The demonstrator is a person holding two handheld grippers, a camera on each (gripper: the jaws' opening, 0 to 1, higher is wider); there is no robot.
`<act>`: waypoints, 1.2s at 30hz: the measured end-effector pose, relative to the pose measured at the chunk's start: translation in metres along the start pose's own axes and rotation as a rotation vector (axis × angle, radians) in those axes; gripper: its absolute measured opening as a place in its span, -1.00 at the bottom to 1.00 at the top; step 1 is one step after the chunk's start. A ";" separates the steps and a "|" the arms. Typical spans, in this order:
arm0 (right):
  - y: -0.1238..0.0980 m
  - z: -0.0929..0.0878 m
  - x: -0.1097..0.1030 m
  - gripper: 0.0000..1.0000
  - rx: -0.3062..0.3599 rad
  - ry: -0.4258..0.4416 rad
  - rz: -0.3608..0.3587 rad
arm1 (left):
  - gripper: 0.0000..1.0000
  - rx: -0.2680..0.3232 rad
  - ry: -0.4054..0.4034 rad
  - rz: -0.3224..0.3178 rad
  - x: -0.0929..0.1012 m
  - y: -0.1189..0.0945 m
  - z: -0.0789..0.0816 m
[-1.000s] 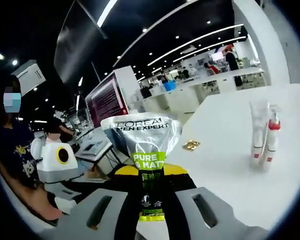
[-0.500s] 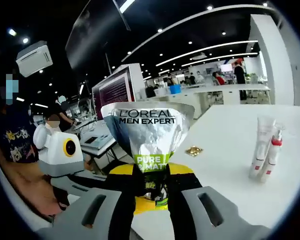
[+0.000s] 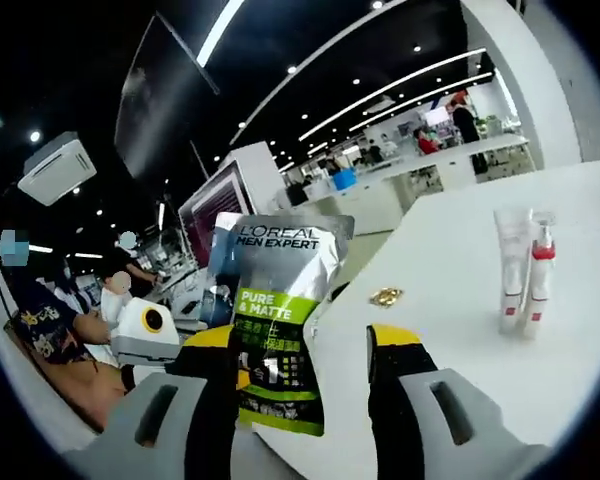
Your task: Arrange the skincare products in the storage area until every visible bottle or jar stands upright without overlapping.
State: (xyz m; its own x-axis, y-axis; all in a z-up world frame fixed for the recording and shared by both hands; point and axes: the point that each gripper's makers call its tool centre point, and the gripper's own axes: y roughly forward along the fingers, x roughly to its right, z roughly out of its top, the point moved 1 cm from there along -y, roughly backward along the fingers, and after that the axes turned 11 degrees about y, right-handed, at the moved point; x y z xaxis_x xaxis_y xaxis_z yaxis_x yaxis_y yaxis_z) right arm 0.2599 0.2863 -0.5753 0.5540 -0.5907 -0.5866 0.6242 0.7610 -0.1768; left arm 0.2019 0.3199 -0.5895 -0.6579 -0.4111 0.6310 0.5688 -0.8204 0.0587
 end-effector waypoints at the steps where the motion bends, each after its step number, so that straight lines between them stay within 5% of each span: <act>1: 0.000 0.004 -0.004 0.11 0.013 0.045 0.038 | -0.99 0.005 -0.020 -0.062 0.010 0.000 0.001; 5: -0.003 -0.002 -0.039 0.01 -0.090 0.276 0.306 | -0.99 0.010 -0.046 -0.194 0.031 -0.001 0.002; 6: -0.004 -0.006 -0.040 -0.10 -0.121 0.282 0.310 | -0.99 0.002 -0.054 -0.235 0.039 -0.002 0.001; 8: -0.008 -0.007 -0.047 -0.36 -0.142 0.256 0.367 | -0.99 -0.025 -0.062 -0.208 0.034 0.000 -0.004; 9: -0.006 -0.006 -0.040 -0.38 -0.135 0.247 0.320 | -0.99 -0.027 -0.061 -0.214 0.034 0.000 -0.004; 16: -0.020 0.006 -0.030 -0.83 -0.123 0.323 0.353 | -0.99 -0.008 -0.084 -0.197 0.030 0.001 0.000; 25: -0.030 0.002 -0.028 -0.99 -0.095 0.523 0.403 | -0.99 -0.050 -0.112 -0.211 0.031 0.006 -0.007; 29: -0.034 0.008 -0.028 -1.00 -0.094 0.494 0.423 | -0.89 0.025 -0.173 -0.202 0.028 0.010 0.006; 36: -0.037 0.002 -0.024 -1.00 -0.158 0.477 0.433 | -0.75 0.035 -0.167 -0.185 0.022 0.015 0.015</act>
State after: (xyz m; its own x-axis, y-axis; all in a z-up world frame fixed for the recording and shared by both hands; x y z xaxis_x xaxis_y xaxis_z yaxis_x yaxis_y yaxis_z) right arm 0.2246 0.2722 -0.5529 0.4093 -0.0671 -0.9099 0.2913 0.9547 0.0606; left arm 0.2036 0.3050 -0.5631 -0.6633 -0.1818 0.7259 0.4650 -0.8602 0.2094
